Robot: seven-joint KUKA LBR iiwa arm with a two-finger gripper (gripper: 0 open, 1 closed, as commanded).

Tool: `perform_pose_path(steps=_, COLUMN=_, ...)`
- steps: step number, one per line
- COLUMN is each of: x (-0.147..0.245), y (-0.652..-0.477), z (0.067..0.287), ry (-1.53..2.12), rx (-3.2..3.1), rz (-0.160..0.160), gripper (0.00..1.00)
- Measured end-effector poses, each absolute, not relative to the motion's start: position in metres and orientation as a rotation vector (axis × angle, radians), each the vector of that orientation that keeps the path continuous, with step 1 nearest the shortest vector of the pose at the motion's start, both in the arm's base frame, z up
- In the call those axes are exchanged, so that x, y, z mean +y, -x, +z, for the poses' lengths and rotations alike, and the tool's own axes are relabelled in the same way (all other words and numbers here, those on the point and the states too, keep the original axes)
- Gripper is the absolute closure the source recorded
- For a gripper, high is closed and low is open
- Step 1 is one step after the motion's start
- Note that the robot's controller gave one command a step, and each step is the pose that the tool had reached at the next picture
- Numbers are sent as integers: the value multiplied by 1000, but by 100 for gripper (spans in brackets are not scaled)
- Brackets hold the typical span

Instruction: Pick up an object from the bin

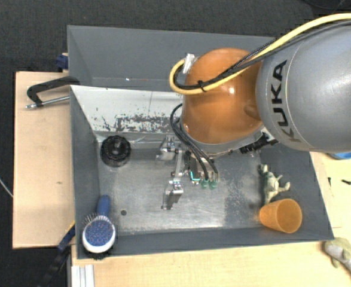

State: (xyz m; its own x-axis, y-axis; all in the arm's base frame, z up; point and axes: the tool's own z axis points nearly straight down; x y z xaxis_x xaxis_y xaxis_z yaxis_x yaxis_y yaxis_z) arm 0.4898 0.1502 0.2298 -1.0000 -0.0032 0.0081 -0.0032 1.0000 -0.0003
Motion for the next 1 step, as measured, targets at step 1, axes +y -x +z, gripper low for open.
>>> perform_pose_path(steps=1, x=197, y=-569, z=134, ry=146, rx=-3141, rz=-5, gripper=0)
